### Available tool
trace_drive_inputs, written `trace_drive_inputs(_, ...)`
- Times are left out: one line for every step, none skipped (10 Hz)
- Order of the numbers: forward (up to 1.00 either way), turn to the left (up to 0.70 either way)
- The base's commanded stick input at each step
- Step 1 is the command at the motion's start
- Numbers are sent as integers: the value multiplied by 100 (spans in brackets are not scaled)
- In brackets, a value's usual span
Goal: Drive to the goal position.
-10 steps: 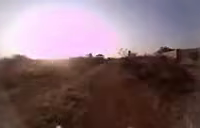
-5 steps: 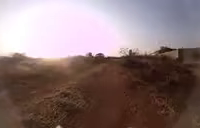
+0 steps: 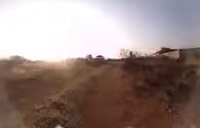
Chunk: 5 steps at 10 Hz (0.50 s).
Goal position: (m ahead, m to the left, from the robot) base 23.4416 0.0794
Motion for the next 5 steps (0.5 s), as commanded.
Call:
trace_drive_inputs(69,0)
trace_drive_inputs(69,0)
trace_drive_inputs(69,0)
trace_drive_inputs(69,0)
trace_drive_inputs(69,0)
